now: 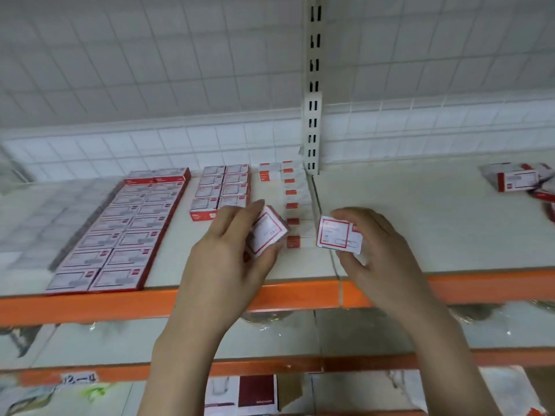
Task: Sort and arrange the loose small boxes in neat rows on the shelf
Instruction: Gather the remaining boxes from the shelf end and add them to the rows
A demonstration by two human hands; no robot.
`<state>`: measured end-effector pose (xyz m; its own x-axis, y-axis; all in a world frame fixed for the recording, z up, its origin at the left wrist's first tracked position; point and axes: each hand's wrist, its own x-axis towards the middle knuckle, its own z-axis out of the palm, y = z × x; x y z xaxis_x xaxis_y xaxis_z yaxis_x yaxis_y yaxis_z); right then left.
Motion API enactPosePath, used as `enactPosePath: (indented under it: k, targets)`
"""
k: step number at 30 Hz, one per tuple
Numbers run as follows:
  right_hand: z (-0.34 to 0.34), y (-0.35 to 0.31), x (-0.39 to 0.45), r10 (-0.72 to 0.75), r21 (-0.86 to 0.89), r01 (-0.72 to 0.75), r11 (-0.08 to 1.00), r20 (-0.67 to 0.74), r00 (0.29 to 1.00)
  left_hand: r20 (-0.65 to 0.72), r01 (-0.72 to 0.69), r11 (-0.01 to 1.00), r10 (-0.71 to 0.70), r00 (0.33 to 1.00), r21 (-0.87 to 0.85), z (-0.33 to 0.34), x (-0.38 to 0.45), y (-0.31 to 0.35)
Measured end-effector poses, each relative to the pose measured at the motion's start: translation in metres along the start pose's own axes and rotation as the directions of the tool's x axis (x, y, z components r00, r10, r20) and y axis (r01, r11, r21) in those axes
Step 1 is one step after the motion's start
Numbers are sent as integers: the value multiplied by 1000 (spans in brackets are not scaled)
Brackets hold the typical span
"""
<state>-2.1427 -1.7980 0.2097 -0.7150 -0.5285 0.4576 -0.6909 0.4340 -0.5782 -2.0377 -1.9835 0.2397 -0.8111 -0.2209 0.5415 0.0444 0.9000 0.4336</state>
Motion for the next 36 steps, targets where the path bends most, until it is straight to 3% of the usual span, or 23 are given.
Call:
enactPosePath:
  k: [8,11,15,26,36]
  targets:
    - [52,-45,21,-5,-10,6,1000,63,998,88,29,976,-49,995,218,-37,-8,-63]
    - [55,-45,26,-1,-19,3,1000,80,997,100,76,981,-95,990,178,-34,-8,-72]
    - [55,-40,32,-7,-24,9,1000,90,996,193,210,978,-206,959,2,-27,-5,-78]
    - [44,-10,55,-17,0,17,1000,134,991,-9,206,979,-206,979,-1,2,20,-70]
    - [50,-1,68,-12,31,6,999,208,978,5,298,954,-298,954,-1,9,22,-68]
